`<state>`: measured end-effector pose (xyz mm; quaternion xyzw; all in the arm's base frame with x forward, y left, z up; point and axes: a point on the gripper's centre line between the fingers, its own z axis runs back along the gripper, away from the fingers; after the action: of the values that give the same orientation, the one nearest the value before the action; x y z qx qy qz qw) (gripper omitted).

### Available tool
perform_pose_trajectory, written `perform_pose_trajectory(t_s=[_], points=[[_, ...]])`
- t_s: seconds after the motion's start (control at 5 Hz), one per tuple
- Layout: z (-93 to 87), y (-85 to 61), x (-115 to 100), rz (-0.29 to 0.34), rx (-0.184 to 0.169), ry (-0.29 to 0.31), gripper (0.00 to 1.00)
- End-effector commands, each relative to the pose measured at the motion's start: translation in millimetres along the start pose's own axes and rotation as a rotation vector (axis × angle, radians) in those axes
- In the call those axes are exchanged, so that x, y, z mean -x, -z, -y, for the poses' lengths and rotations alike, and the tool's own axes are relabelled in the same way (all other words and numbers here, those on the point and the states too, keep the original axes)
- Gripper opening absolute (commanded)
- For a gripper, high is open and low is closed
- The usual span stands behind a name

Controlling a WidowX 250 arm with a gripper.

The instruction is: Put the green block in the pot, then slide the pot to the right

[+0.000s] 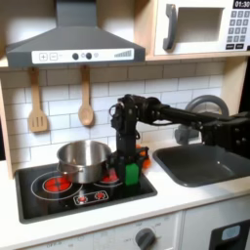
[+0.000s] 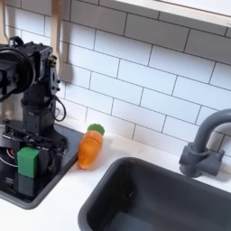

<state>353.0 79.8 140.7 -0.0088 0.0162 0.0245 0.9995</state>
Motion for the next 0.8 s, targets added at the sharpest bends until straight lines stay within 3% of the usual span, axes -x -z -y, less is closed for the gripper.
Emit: perform_pose_trajectory(t_s=[0.0,0.2,0.6], points=[[-0.2,-32.8,11.0,0.059,0.008,0.012,0.0],[-2.4,-45.8,11.8,0.083,0.006,0.02,0.0],[-15.2,-63.6,1.6,0.141,-0.007,-0.021,0.0]])
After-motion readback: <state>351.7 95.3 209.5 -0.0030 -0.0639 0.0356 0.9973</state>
